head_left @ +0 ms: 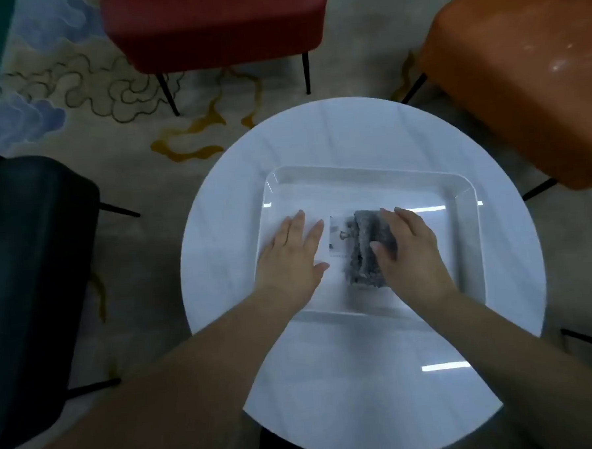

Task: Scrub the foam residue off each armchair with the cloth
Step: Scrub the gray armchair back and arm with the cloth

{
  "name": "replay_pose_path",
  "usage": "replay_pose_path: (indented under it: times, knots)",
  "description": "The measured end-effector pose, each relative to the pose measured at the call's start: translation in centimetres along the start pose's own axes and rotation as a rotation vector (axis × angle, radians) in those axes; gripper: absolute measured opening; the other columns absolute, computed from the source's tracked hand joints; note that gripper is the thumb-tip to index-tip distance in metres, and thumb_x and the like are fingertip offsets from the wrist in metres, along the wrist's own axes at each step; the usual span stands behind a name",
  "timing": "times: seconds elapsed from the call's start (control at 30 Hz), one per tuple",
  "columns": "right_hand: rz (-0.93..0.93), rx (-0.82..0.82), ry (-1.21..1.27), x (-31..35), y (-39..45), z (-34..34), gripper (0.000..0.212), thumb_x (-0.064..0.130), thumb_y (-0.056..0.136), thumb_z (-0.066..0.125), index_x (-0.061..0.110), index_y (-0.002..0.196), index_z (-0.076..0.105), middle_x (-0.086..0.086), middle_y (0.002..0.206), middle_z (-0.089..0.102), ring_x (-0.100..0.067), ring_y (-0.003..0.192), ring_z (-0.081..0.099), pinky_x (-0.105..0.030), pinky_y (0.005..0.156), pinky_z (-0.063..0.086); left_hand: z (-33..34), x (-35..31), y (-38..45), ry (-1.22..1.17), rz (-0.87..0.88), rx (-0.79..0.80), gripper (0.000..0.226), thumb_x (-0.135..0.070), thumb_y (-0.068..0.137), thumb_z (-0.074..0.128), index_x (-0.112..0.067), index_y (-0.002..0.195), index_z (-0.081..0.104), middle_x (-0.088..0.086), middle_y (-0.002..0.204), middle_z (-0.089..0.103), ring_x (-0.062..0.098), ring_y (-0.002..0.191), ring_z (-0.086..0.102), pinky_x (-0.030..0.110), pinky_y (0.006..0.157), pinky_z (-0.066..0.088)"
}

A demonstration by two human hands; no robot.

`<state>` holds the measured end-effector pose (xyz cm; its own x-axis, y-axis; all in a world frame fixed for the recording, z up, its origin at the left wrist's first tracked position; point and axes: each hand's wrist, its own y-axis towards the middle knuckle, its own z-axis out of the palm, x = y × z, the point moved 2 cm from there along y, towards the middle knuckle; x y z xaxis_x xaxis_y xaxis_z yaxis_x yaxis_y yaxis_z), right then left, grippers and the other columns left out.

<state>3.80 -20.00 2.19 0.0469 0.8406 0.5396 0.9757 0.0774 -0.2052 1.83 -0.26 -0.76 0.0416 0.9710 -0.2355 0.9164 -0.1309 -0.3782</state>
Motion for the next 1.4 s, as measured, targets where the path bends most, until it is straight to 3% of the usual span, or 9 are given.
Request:
replay_pose_path:
  times: [0.27, 0.37, 0.5, 0.73, 0.87, 1.0, 1.13, 1.23, 1.4]
  knots:
    - [0.082, -0.071, -0.150, 0.1, 0.6, 2.0, 0.057, 0.044, 0.086, 0.064, 0.031, 0.138, 0.046, -0.010, 0.144, 0.025, -0.031, 0.124, 0.029, -0.046, 0.102, 0.038, 1.2, 0.9, 0.5, 0.085, 0.023, -0.004, 0.073, -0.058, 0.095, 0.035, -0.032, 0.152, -0.003, 0.000, 0.160, -0.015, 0.021, 0.147, -0.009, 0.038, 0.116, 0.014]
    - [0.150, -0.033, -0.242, 0.2, 0.5, 2.5, 0.063, 0.050, 0.085, 0.061, 0.036, 0.142, 0.038, -0.011, 0.126, 0.031, -0.030, 0.107, 0.036, -0.043, 0.093, 0.043, 1.1, 0.9, 0.4, 0.078, 0.017, -0.004, 0.073, -0.057, 0.095, 0.036, -0.033, 0.152, -0.003, -0.001, 0.160, -0.015, 0.021, 0.147, -0.010, 0.038, 0.116, 0.014]
    - [0.196, 0.055, -0.161, 0.0, 1.1, 2.6, 0.062, 0.045, 0.089, 0.058, 0.039, 0.144, 0.031, -0.002, 0.101, 0.025, -0.021, 0.088, 0.035, -0.037, 0.088, 0.045, 0.8, 0.7, 0.6, 0.070, 0.013, 0.013, 0.070, -0.051, 0.097, 0.038, -0.030, 0.152, 0.000, 0.000, 0.160, -0.015, 0.022, 0.147, -0.008, 0.038, 0.116, 0.014]
    - [0.209, 0.167, 0.030, 0.2, 2.2, 0.6, 0.058, 0.028, 0.085, 0.068, 0.034, 0.137, 0.045, -0.012, 0.110, 0.053, -0.028, 0.096, 0.057, -0.032, 0.088, 0.049, -0.8, 1.0, -1.7, -0.023, 0.095, 0.020, 0.061, -0.037, 0.101, 0.037, -0.026, 0.153, 0.008, -0.003, 0.161, -0.007, 0.017, 0.147, -0.006, 0.032, 0.118, 0.009]
    - [0.151, 0.179, 0.135, 1.4, 1.4, -0.9, 0.056, 0.017, 0.083, 0.069, 0.032, 0.133, 0.050, -0.012, 0.116, 0.051, -0.026, 0.097, 0.058, -0.031, 0.092, 0.049, -1.9, 1.4, -4.0, -0.055, 0.100, -0.029, 0.060, -0.036, 0.100, 0.039, -0.029, 0.153, 0.011, -0.006, 0.161, -0.004, 0.014, 0.147, -0.003, 0.030, 0.116, 0.015]
    - [0.055, 0.203, 0.245, 4.2, -0.7, -1.8, 0.055, 0.013, 0.086, 0.067, 0.034, 0.133, 0.049, -0.010, 0.115, 0.042, -0.015, 0.091, 0.049, -0.023, 0.088, 0.044, -3.2, 2.6, -7.1, -0.080, -0.006, -0.025, 0.060, -0.041, 0.099, 0.041, -0.034, 0.152, 0.013, -0.009, 0.161, 0.004, 0.015, 0.148, 0.008, 0.033, 0.115, 0.018]
    - [-0.037, 0.272, 0.328, 6.7, -3.1, -1.7, 0.055, 0.009, 0.088, 0.063, 0.035, 0.133, 0.048, -0.010, 0.123, 0.045, -0.022, 0.102, 0.053, -0.034, 0.095, 0.048, -4.0, 4.5, -11.3, -0.114, -0.140, 0.006, 0.060, -0.042, 0.099, 0.040, -0.032, 0.152, 0.014, -0.007, 0.161, 0.006, 0.015, 0.147, 0.007, 0.039, 0.118, 0.017]
    - [-0.114, 0.349, 0.317, 8.4, -4.4, -1.1, 0.053, 0.011, 0.090, 0.061, 0.040, 0.133, 0.046, -0.005, 0.129, 0.047, -0.019, 0.106, 0.051, -0.028, 0.092, 0.044, -4.3, 5.3, -15.6, -0.121, -0.244, -0.003, 0.060, -0.042, 0.100, 0.038, -0.029, 0.153, 0.013, -0.006, 0.161, 0.001, 0.014, 0.147, 0.003, 0.036, 0.119, 0.017]
    - [-0.272, 0.523, 0.222, 11.8, -7.4, -0.1, 0.054, 0.012, 0.092, 0.057, 0.042, 0.134, 0.042, 0.005, 0.131, 0.050, -0.016, 0.108, 0.050, -0.024, 0.088, 0.040, -4.6, 5.3, -24.4, -0.228, -0.457, -0.096, 0.057, -0.040, 0.100, 0.039, -0.026, 0.151, 0.019, -0.003, 0.160, 0.009, 0.017, 0.146, 0.009, 0.034, 0.117, 0.018]
